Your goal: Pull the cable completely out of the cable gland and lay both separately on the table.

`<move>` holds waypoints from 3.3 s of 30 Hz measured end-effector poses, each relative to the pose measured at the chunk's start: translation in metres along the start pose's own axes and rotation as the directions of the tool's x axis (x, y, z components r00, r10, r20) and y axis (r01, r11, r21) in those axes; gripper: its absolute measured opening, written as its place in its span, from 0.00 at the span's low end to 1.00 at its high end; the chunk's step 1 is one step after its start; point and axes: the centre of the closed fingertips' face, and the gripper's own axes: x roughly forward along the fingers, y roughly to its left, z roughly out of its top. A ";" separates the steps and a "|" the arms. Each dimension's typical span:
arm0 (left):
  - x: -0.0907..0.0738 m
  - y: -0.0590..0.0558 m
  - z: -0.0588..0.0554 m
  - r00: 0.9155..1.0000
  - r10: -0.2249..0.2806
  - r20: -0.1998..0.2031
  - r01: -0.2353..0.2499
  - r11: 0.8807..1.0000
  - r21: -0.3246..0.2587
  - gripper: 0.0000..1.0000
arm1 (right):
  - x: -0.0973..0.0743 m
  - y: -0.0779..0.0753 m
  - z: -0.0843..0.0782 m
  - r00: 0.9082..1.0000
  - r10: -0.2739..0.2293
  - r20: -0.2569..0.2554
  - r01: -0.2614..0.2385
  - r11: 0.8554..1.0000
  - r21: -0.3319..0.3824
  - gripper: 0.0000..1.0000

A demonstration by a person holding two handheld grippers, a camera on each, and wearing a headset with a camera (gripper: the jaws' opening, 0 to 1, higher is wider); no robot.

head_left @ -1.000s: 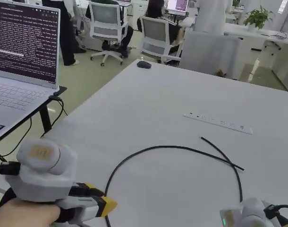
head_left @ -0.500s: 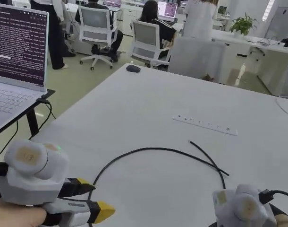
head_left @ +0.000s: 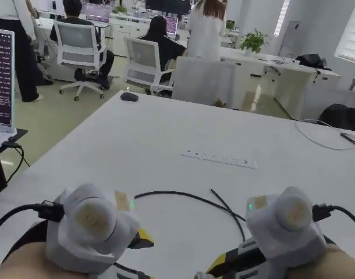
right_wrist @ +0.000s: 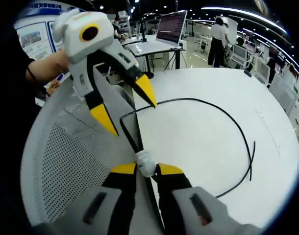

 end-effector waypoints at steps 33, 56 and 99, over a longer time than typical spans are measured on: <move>0.016 -0.036 0.009 0.995 -0.076 -0.057 0.093 0.902 0.420 0.16 | -0.006 0.026 0.010 0.978 0.207 -0.015 -0.207 0.977 -0.049 0.22; 0.015 -0.036 0.008 0.983 -0.179 -0.037 0.183 0.969 0.167 0.16 | -0.001 0.025 0.002 0.993 0.047 -0.109 -0.079 0.947 -0.312 0.12; 0.022 -0.045 0.009 0.980 -0.187 -0.069 0.192 0.979 0.073 0.16 | -0.007 0.027 -0.002 0.989 -0.097 -0.116 0.025 0.863 -0.504 0.13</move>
